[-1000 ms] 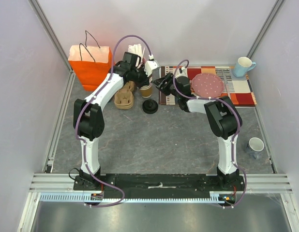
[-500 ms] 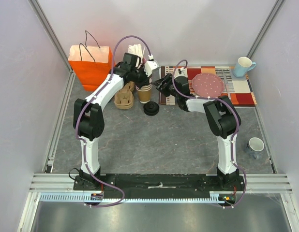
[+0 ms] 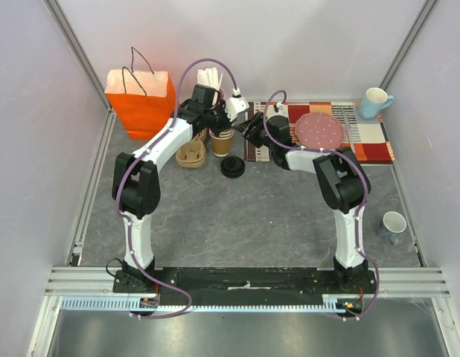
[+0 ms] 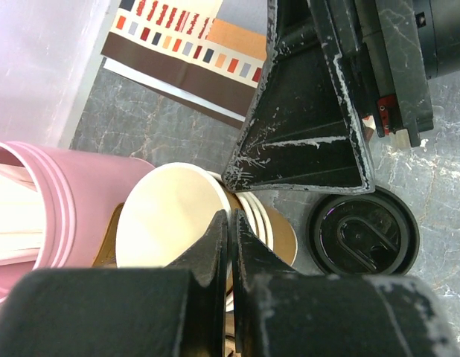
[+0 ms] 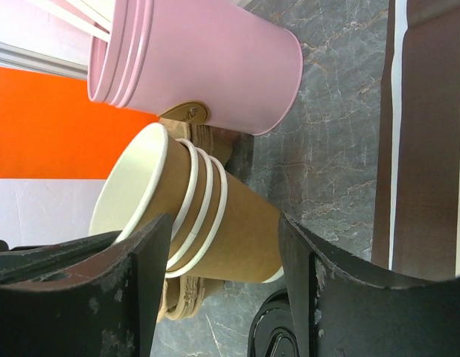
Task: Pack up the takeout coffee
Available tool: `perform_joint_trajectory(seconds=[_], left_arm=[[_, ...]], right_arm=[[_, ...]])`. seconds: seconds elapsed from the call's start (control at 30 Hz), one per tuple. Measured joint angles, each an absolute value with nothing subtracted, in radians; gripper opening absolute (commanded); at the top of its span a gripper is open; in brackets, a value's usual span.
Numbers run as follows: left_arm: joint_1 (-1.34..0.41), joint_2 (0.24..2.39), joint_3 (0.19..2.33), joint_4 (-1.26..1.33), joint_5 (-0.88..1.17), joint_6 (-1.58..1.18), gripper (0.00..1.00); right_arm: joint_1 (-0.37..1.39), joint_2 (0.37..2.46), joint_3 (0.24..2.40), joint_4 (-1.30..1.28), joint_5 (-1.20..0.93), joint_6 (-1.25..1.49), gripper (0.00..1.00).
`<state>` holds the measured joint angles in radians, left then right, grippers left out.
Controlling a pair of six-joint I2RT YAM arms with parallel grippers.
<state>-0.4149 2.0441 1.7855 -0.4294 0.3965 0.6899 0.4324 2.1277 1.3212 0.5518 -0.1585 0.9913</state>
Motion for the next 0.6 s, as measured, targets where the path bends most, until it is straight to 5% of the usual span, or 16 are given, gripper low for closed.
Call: perform_joint_trajectory(seconds=[0.6], left_arm=[[-0.419, 2.006, 1.747, -0.379, 0.344, 0.723, 0.02]], right_arm=[[0.443, 2.128, 1.356, 0.516, -0.176, 0.921, 0.7]])
